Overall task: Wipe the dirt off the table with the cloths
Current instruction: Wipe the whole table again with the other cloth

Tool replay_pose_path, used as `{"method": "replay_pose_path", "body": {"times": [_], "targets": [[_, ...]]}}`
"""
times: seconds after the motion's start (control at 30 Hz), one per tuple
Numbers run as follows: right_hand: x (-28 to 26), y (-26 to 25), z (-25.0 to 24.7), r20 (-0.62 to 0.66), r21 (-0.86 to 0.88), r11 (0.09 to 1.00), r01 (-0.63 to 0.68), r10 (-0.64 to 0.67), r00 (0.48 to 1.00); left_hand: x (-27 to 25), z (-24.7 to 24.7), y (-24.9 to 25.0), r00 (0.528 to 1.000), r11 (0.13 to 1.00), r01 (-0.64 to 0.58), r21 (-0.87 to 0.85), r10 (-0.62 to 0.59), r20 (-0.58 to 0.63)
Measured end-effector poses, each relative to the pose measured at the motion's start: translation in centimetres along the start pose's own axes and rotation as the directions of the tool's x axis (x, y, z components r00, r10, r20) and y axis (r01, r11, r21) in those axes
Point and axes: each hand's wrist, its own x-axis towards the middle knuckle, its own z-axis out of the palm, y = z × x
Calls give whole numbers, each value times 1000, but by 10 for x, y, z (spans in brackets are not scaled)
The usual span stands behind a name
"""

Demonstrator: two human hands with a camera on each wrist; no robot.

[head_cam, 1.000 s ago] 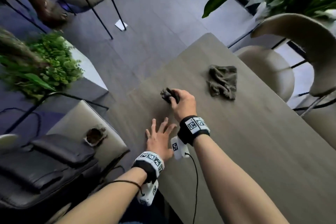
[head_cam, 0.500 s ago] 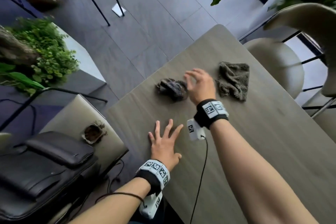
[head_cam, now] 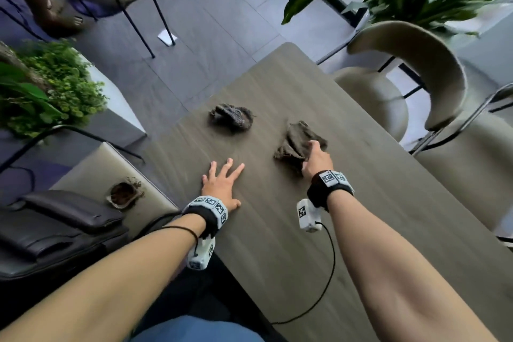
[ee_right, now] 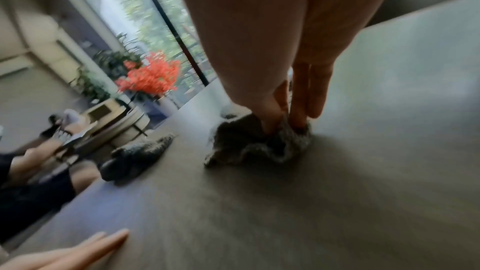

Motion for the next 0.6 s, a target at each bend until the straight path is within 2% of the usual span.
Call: {"method": "replay_pose_path", "body": {"times": [0.1, 0.23, 0.3, 0.33, 0.4, 0.43, 0.53, 0.6], "targets": [[-31, 10, 9, 68, -19, 1000, 16, -15, 998, -10, 5, -1, 999, 1000, -2, 29, 1, 38], [-62, 12, 21, 82, -46, 996, 76, -72, 994, -23, 15, -8, 998, 1000, -4, 20, 3, 64], [-72, 12, 29, 39, -45, 994, 98, -96, 995, -27, 17, -6, 997, 999, -2, 40, 0, 71], [-73, 11, 31, -22, -33, 992, 124, -125, 992, -26, 16, -4, 998, 999, 2, 41, -5, 58], [-69, 8, 33, -154, -8, 988, 156, -155, 976, -20, 9, 1, 1000, 1000, 7, 22, -7, -24], [-65, 6, 34, -170, -14, 988, 151, -152, 974, -14, 4, 3, 997, 1000, 4, 7, -3, -82], [-49, 0, 42, -32, -72, 989, 128, -131, 991, 14, -15, 8, 967, 997, -57, -59, 40, -250], [-46, -4, 49, -57, -53, 988, 144, -147, 988, 36, -31, 12, 927, 987, -127, -97, 83, -366]]}}
